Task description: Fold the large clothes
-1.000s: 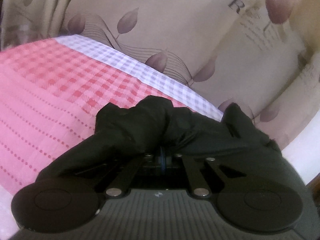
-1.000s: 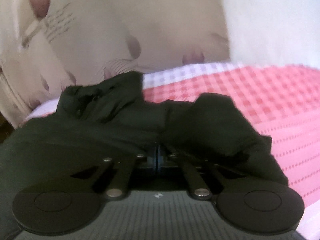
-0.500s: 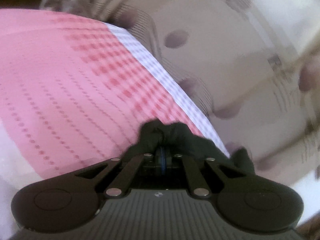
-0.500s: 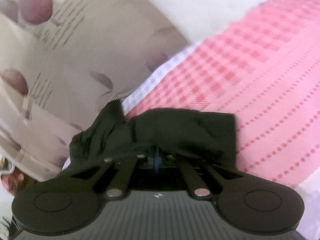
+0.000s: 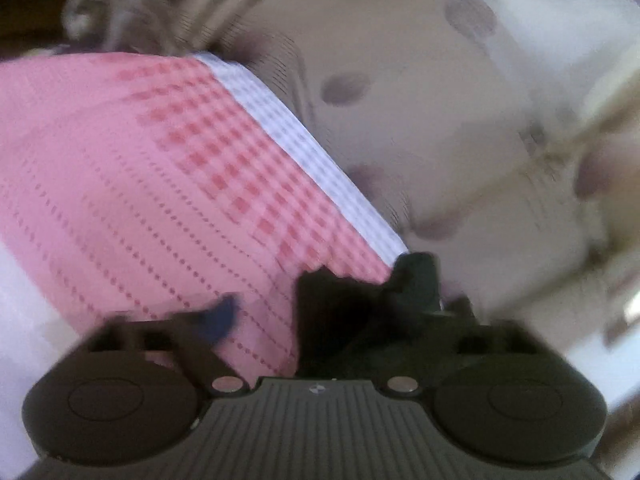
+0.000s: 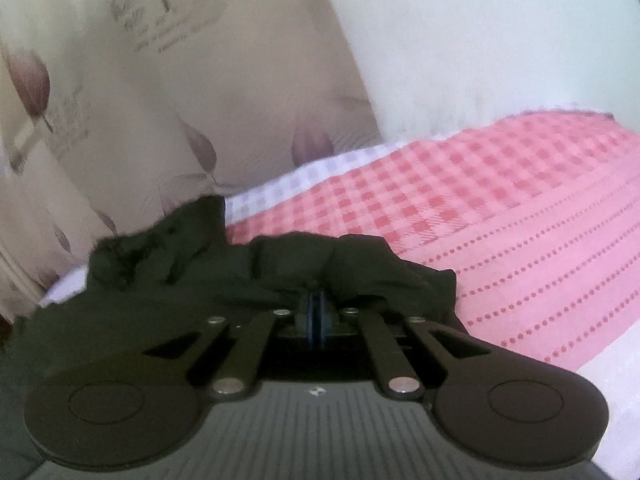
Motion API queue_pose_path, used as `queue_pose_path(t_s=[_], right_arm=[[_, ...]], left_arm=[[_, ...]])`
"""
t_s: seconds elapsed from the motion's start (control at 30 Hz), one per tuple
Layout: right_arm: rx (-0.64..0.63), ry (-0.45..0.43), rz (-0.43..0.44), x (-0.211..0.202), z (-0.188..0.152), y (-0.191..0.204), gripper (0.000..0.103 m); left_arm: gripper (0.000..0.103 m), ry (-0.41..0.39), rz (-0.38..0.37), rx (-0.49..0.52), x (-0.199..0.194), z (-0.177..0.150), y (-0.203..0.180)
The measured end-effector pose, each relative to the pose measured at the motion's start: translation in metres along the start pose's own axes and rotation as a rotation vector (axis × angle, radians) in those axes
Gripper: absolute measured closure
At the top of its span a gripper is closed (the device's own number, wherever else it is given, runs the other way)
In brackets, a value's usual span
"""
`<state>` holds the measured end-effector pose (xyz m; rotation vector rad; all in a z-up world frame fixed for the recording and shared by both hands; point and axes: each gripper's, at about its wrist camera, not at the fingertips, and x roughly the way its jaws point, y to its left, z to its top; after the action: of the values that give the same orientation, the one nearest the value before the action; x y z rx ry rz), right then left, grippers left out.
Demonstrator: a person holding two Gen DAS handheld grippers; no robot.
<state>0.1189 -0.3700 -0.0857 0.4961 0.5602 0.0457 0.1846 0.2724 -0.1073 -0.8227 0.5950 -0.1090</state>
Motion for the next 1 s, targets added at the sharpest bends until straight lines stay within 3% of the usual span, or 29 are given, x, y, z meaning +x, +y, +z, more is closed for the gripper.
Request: queue_pose_path(t_s=[0.17,0.27,0.37,0.4,0.43,0.57,0.67,0.8,1.0], right_arm=[[0.02,-0.004,0.043,0.001,-0.001,-0.001,0.087],[-0.01,-0.008,0.06,0.001,-0.002,0.006,0.075],[-0.05,-0.009,0.106,0.002,-0.004,0.012,0.045],[-0.072,-0.009,0.123,0.001,-0.005,0.016,0.031],[-0.097,-0.009,0.127,0.001,-0.005,0.02,0.025],[-0.123,-0.006,0.105,0.002,-0.007,0.026,0.025],[-0.105,-0.017,0.117,0.001,-0.007,0.023,0.024],[-0.117,-0.03,0.101,-0.001,-0.009,0.025,0.024],[-0.145,-0.041,0.07,-0.001,-0.01,0.03,0.024]], left_arm=[[0.007,0.15,-0.129,0.161,0.003,0.016,-0.002],[0.008,0.246,-0.198,0.204,0.018,0.013,-0.003],[0.009,0.359,-0.231,0.237,0.042,0.007,-0.004],[0.009,0.376,-0.263,0.26,0.049,0.003,-0.006],[0.012,0.387,-0.284,0.279,0.054,0.003,-0.007],[0.037,0.429,-0.33,0.323,0.07,0.009,-0.002],[0.047,0.466,-0.364,0.329,0.082,0.021,0.008],[0.054,0.483,-0.381,0.399,0.086,0.021,0.0],[0.055,0.489,-0.413,0.388,0.098,0.01,-0.01]])
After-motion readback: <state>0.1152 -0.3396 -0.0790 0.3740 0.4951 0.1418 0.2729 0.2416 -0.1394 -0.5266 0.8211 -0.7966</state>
